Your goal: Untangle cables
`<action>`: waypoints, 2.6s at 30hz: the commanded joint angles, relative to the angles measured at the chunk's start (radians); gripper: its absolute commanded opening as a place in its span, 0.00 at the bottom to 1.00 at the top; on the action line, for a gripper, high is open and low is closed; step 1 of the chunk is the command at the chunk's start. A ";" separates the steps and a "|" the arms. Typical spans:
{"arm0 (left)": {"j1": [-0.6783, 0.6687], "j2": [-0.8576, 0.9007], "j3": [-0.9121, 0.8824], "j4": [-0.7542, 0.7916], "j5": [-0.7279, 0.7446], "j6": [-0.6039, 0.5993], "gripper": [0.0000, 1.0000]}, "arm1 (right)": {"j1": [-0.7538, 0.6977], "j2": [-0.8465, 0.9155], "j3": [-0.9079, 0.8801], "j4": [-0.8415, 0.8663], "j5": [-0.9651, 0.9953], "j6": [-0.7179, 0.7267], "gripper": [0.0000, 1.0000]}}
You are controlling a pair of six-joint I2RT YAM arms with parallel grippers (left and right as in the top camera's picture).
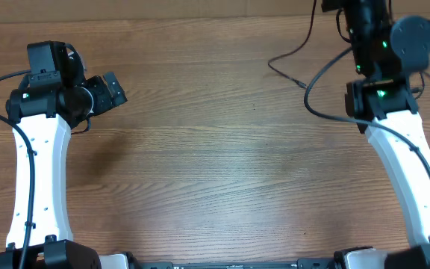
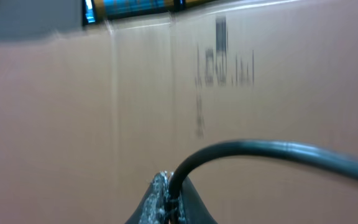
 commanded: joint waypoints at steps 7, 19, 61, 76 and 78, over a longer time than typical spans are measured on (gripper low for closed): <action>-0.002 0.003 0.013 0.002 -0.002 0.019 1.00 | 0.005 0.315 0.014 -0.314 -0.091 -0.036 0.04; -0.002 0.003 0.013 0.002 -0.002 0.019 0.99 | -0.013 0.440 0.014 -0.476 -0.069 0.005 0.20; -0.002 0.003 0.013 0.002 -0.002 0.019 1.00 | 0.519 0.349 -0.072 -1.021 0.006 -0.034 0.82; -0.002 0.003 0.013 0.002 -0.002 0.019 0.99 | 0.520 0.539 -0.072 -0.853 0.025 -0.052 0.50; -0.002 0.003 0.013 0.002 -0.002 0.019 1.00 | 0.520 0.565 -0.072 -0.855 0.043 -0.052 0.51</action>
